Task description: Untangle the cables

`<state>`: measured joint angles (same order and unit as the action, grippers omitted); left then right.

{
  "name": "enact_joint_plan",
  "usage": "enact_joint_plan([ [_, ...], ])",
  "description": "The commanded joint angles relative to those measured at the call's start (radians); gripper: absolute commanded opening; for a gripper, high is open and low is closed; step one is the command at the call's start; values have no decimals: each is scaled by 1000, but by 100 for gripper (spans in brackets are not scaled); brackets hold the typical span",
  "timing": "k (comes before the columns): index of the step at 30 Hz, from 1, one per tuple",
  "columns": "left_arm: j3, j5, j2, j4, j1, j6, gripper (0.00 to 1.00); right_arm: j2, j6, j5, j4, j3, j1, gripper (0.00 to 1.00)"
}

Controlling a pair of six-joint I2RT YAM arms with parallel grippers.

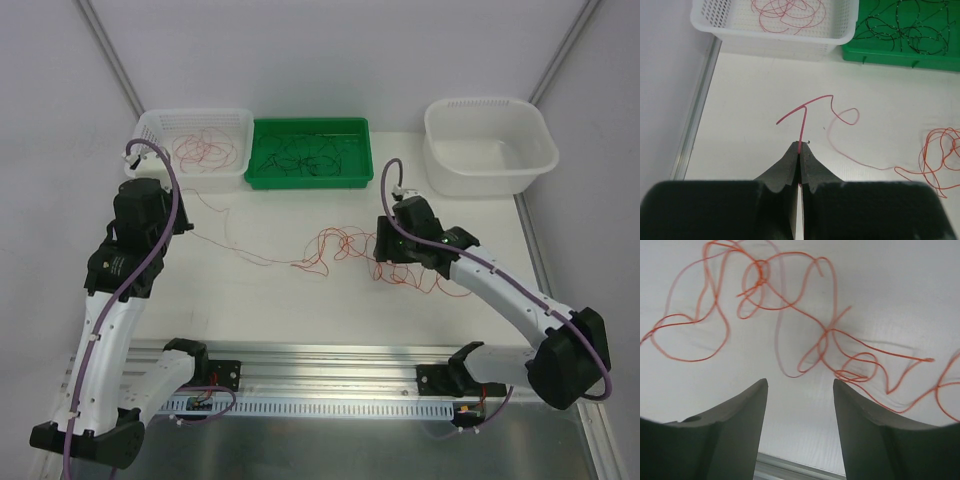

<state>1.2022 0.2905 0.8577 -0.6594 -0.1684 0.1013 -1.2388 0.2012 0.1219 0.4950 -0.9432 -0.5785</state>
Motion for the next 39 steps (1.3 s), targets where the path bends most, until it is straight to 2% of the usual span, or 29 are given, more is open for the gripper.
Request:
enact_joint_plan([
  [1, -1, -70, -28, 14, 6, 23, 0, -28, 3, 15, -111, -71, -112, 59],
  [5, 3, -85, -37, 12, 6, 23, 0, -166, 32, -56, -144, -146, -207, 65],
  [8, 4, -99, -43, 11, 6, 23, 0, -263, 97, -35, -208, -157, -251, 69],
  [11, -3, -109, -51, 12, 6, 25, 0, -344, 194, -22, -320, -144, -258, 69],
  [15, -16, -125, -69, 12, 6, 26, 0, -448, 244, -24, -409, -155, -268, 68],
  [21, -33, -129, -85, 12, 6, 18, 0, -567, 296, -2, -473, -201, -284, 67],
  [25, -43, -128, -86, 12, 7, 15, 0, -622, 296, 41, -452, -235, -288, 64],
  [28, -46, -108, -82, 12, 6, 8, 0, -645, 293, 76, -441, -226, -290, 54],
  [29, -44, -102, -80, 12, 6, 3, 0, -645, 291, 87, -437, -218, -288, 44],
  [31, -44, -73, -75, 12, 7, -2, 0, -640, 277, 129, -414, -197, -287, 33],
  [32, -44, -42, -72, 12, 6, -3, 0, -634, 270, 146, -405, -190, -284, 23],
  [34, -44, -10, -69, 12, 6, 0, 0, -611, 261, 189, -388, -158, -274, 13],
  [35, -44, 11, -65, 12, 6, 0, 0, -597, 254, 197, -371, -143, -259, 3],
  [39, -47, 166, -43, 12, 7, -6, 0, -478, 216, 251, -334, -37, -186, 1],
])
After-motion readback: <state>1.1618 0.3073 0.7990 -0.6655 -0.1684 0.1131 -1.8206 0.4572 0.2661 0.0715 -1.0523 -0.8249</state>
